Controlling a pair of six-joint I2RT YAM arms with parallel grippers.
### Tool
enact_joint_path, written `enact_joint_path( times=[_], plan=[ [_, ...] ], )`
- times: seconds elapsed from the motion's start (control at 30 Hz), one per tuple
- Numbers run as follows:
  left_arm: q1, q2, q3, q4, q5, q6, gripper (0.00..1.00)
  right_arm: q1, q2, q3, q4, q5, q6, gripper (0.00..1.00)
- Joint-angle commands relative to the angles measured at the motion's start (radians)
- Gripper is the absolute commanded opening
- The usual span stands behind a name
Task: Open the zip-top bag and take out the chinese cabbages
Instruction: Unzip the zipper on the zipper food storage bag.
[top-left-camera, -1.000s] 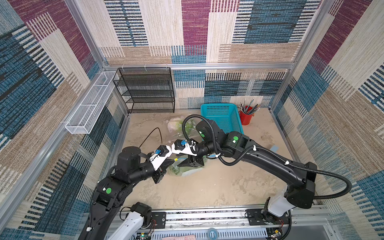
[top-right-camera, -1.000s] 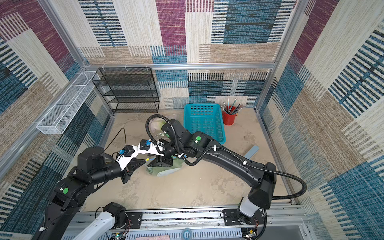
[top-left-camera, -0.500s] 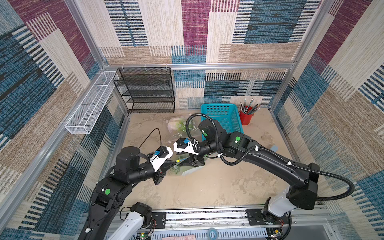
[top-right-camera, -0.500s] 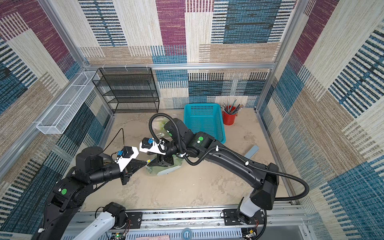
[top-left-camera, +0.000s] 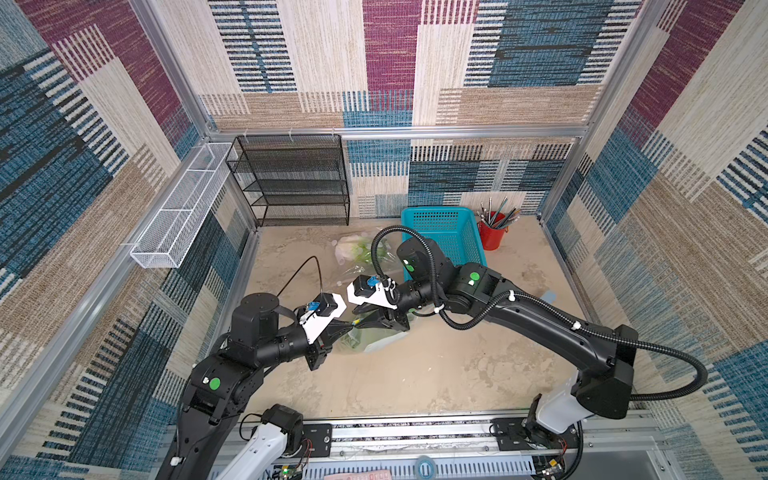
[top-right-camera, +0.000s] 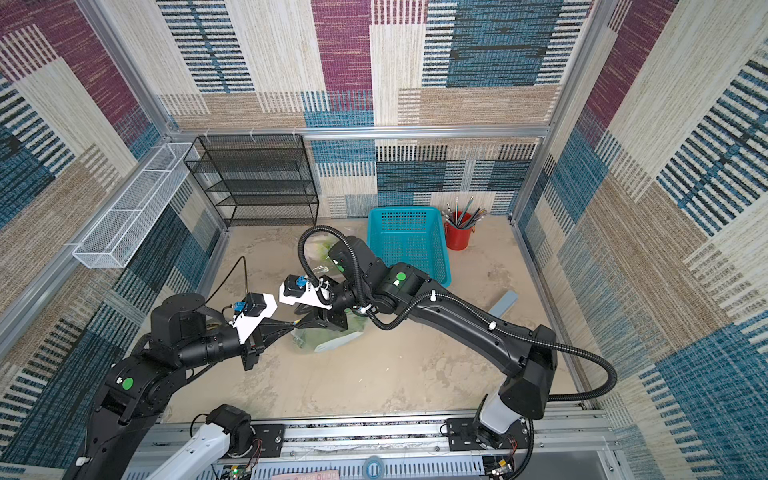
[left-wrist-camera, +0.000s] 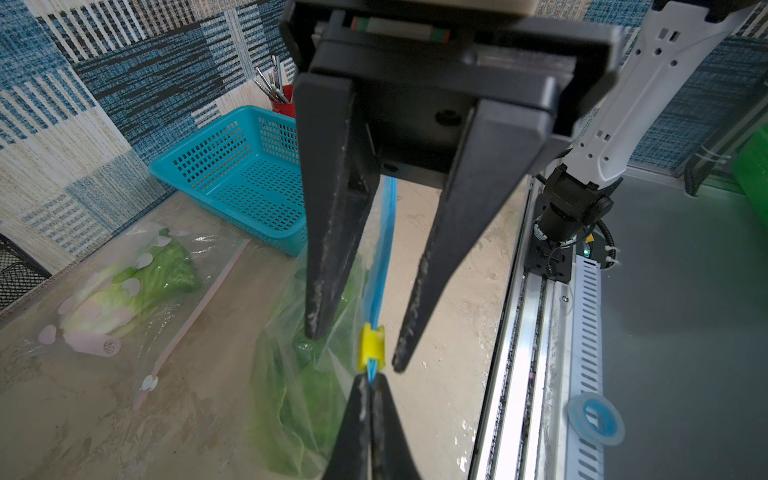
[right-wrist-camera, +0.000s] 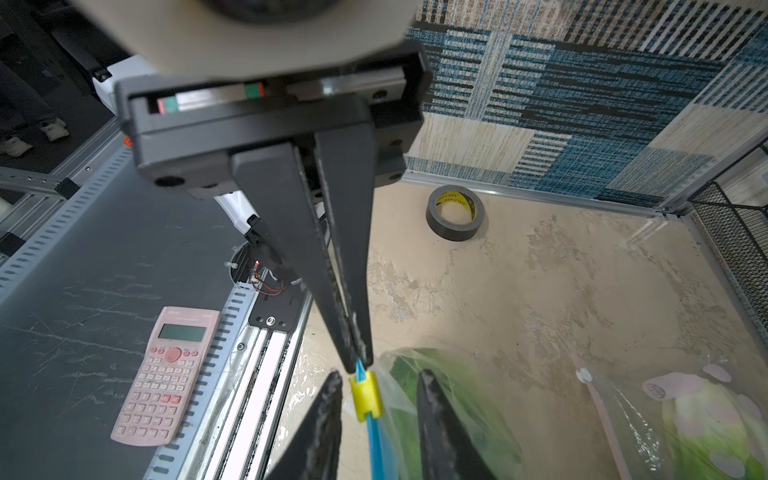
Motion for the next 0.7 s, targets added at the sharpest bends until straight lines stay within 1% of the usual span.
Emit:
enact_joint_path(
  times=[0.0,0.07,0.2,0.33,0.57,0.67],
  plan=[
    [0.001,-0.002,0.0,0.05,0.032,-0.008,0.0,0.0,0.004,-0.002,0.028,-0.026,-0.008,0.3],
    [0.001,-0.003,0.001,0.053,0.032,-0.009,0.0,-0.001,0.003,-0.003,0.028,-0.027,-0.01,0.26],
    [0.002,-0.003,-0.004,0.058,0.034,-0.011,0.0,-0.001,0.004,-0.005,0.033,-0.027,-0.007,0.16],
    [0.001,-0.005,-0.005,0.058,0.026,-0.013,0.0,-0.004,0.0,-0.009,0.038,-0.021,-0.008,0.01],
    [0.001,-0.027,-0.027,0.071,-0.019,-0.015,0.0,-0.025,-0.028,-0.036,0.05,-0.002,-0.005,0.0],
    [0.002,-0.029,-0.029,0.074,-0.028,-0.014,0.0,-0.036,-0.047,-0.078,0.06,0.006,-0.002,0.0]
  ],
)
